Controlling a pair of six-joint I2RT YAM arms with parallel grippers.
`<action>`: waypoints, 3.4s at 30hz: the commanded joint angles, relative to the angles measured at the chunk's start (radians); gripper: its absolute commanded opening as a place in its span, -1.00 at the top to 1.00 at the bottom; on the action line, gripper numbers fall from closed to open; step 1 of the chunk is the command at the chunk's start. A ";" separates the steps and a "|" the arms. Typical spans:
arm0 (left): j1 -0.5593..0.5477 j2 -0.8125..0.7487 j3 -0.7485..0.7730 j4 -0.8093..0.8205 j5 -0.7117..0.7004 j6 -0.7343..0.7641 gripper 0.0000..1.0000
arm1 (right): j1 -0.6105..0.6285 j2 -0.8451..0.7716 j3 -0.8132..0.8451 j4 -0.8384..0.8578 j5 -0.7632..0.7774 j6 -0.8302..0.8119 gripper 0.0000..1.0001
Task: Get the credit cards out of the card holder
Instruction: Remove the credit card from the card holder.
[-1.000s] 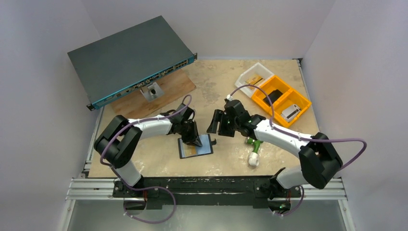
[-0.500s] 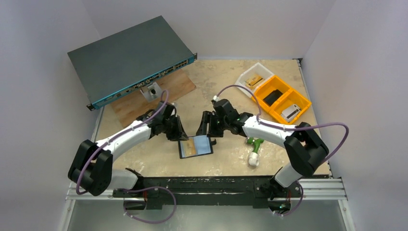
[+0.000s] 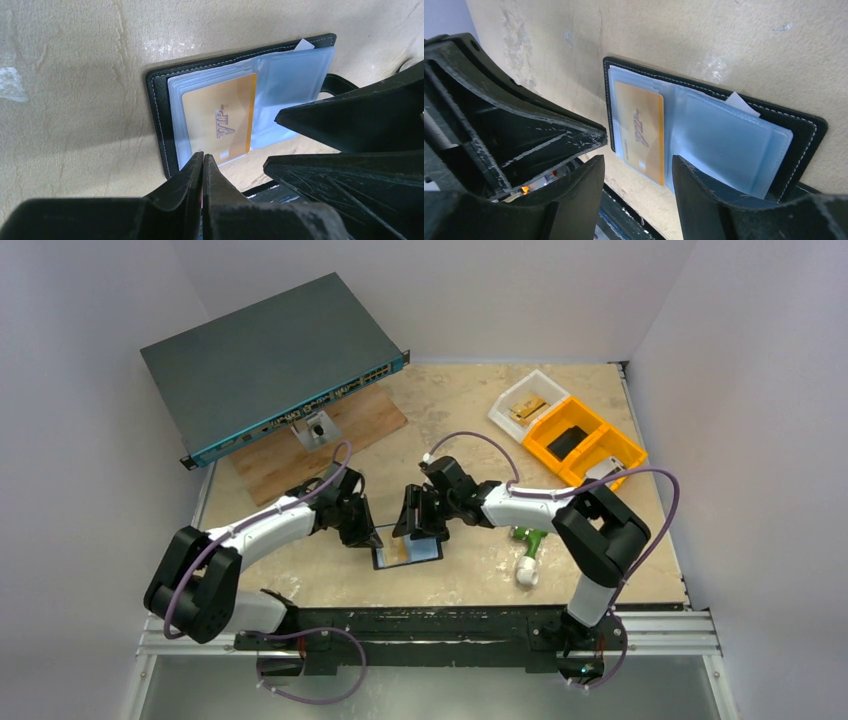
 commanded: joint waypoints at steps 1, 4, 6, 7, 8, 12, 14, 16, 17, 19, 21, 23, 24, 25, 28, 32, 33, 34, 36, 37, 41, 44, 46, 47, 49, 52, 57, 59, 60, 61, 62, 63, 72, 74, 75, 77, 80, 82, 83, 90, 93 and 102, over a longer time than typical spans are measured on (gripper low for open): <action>0.004 0.018 -0.002 0.037 -0.006 0.005 0.98 | 0.004 0.000 0.047 0.057 -0.017 0.012 -0.04; 0.003 0.031 -0.007 0.049 -0.007 0.002 0.99 | 0.004 0.012 0.046 0.055 -0.015 0.005 -0.04; 0.003 0.036 -0.008 0.054 -0.009 0.000 0.99 | 0.004 0.025 0.045 0.058 -0.019 0.003 -0.03; 0.002 0.039 -0.008 0.054 -0.011 0.000 1.00 | 0.004 0.032 0.043 0.062 -0.024 0.003 -0.03; 0.003 0.041 -0.008 0.056 -0.014 0.000 0.99 | 0.004 0.035 0.040 0.068 -0.028 0.004 -0.03; 0.003 0.055 -0.011 0.068 -0.022 0.000 1.00 | 0.004 0.053 0.043 0.073 -0.032 -0.003 -0.03; 0.001 0.069 -0.012 0.078 -0.019 -0.002 1.00 | 0.004 0.065 0.050 0.065 -0.032 -0.011 -0.02; -0.001 0.082 -0.010 0.080 -0.022 -0.001 1.00 | 0.004 0.073 0.049 0.068 -0.035 -0.013 -0.02; -0.004 0.087 -0.008 0.075 -0.025 -0.001 1.00 | 0.004 0.076 0.047 0.071 -0.037 -0.013 -0.02; -0.006 0.095 -0.005 0.066 -0.032 -0.002 1.00 | 0.003 0.084 0.045 0.077 -0.041 -0.013 -0.02; -0.010 0.094 -0.007 0.065 -0.035 -0.003 1.00 | 0.004 0.090 0.045 0.081 -0.044 -0.013 -0.01; -0.014 0.094 -0.008 0.064 -0.042 -0.005 1.00 | 0.004 0.096 0.045 0.087 -0.048 -0.012 -0.01; -0.015 0.097 -0.009 0.065 -0.042 -0.008 1.00 | 0.004 0.099 0.046 0.088 -0.049 -0.014 -0.01; -0.020 0.102 -0.010 0.067 -0.041 -0.011 1.00 | 0.003 0.103 0.047 0.090 -0.051 -0.015 -0.01; -0.038 0.112 -0.007 0.071 -0.047 -0.023 1.00 | 0.006 0.119 0.048 0.102 -0.064 -0.014 -0.01; -0.050 0.128 0.008 0.075 -0.057 -0.040 1.00 | 0.007 0.130 0.041 0.122 -0.076 -0.012 -0.01; -0.050 0.133 0.011 0.073 -0.063 -0.044 1.00 | 0.007 0.131 0.038 0.126 -0.079 -0.013 -0.01; -0.050 0.137 0.015 0.065 -0.074 -0.048 1.00 | 0.007 0.131 0.034 0.132 -0.083 -0.013 -0.01; -0.050 0.145 0.019 0.044 -0.098 -0.061 1.00 | 0.007 0.126 0.019 0.149 -0.099 -0.007 -0.02; -0.051 0.144 0.017 0.036 -0.110 -0.068 1.00 | 0.005 0.122 0.012 0.160 -0.104 -0.002 -0.01; -0.051 0.138 -0.001 0.027 -0.139 -0.094 1.00 | -0.008 0.096 -0.036 0.210 -0.118 0.008 -0.02; -0.050 0.146 -0.006 0.014 -0.151 -0.098 1.00 | -0.037 0.087 -0.111 0.322 -0.175 0.038 -0.01; -0.050 0.153 -0.009 0.007 -0.156 -0.101 1.00 | -0.057 0.087 -0.154 0.405 -0.214 0.060 0.00; -0.049 0.155 -0.012 0.007 -0.158 -0.104 1.00 | -0.063 0.087 -0.169 0.435 -0.228 0.068 0.01; -0.049 0.156 -0.016 0.007 -0.158 -0.106 1.00 | -0.068 0.085 -0.187 0.474 -0.248 0.076 0.04; -0.049 0.155 -0.017 0.003 -0.163 -0.108 1.00 | -0.071 0.086 -0.210 0.533 -0.267 0.096 0.13; -0.049 0.155 -0.016 0.001 -0.161 -0.108 1.00 | -0.082 0.103 -0.253 0.640 -0.290 0.154 0.32; -0.050 0.157 -0.017 0.003 -0.159 -0.106 1.00 | -0.086 0.118 -0.266 0.693 -0.304 0.184 0.41; -0.049 0.158 -0.016 0.003 -0.158 -0.106 1.00 | -0.086 0.127 -0.272 0.721 -0.309 0.198 0.46; -0.049 0.158 -0.017 0.002 -0.157 -0.105 1.00 | -0.086 0.131 -0.278 0.742 -0.311 0.210 0.51; -0.049 0.159 -0.016 0.001 -0.158 -0.105 1.00 | -0.086 0.135 -0.282 0.755 -0.312 0.219 0.54; -0.049 0.157 -0.018 0.000 -0.159 -0.106 1.00 | -0.086 0.137 -0.286 0.766 -0.310 0.223 0.58; -0.049 0.151 -0.019 -0.019 -0.173 -0.111 1.00 | -0.091 0.136 -0.299 0.766 -0.288 0.222 0.95; -0.049 0.152 -0.020 -0.026 -0.182 -0.110 1.00 | -0.092 0.129 -0.305 0.762 -0.278 0.222 0.99; -0.048 0.151 -0.020 -0.030 -0.186 -0.110 1.00 | -0.093 0.124 -0.309 0.760 -0.271 0.221 1.00; -0.047 0.150 -0.020 -0.039 -0.195 -0.111 1.00 | -0.099 0.111 -0.314 0.737 -0.255 0.210 1.00; -0.045 0.149 -0.022 -0.046 -0.203 -0.112 1.00 | -0.108 0.090 -0.312 0.687 -0.230 0.182 1.00; -0.045 0.149 -0.022 -0.049 -0.206 -0.114 1.00 | -0.115 0.081 -0.313 0.663 -0.220 0.171 1.00; -0.043 0.149 -0.022 -0.051 -0.207 -0.115 1.00 | -0.118 0.077 -0.314 0.655 -0.217 0.167 1.00; -0.041 0.151 -0.027 -0.051 -0.207 -0.115 1.00 | -0.132 0.076 -0.319 0.630 -0.209 0.153 1.00; -0.041 0.149 -0.028 -0.051 -0.208 -0.115 1.00 | -0.136 0.068 -0.326 0.623 -0.198 0.153 1.00; -0.038 0.150 -0.031 -0.046 -0.202 -0.112 1.00 | -0.148 0.055 -0.335 0.607 -0.188 0.137 1.00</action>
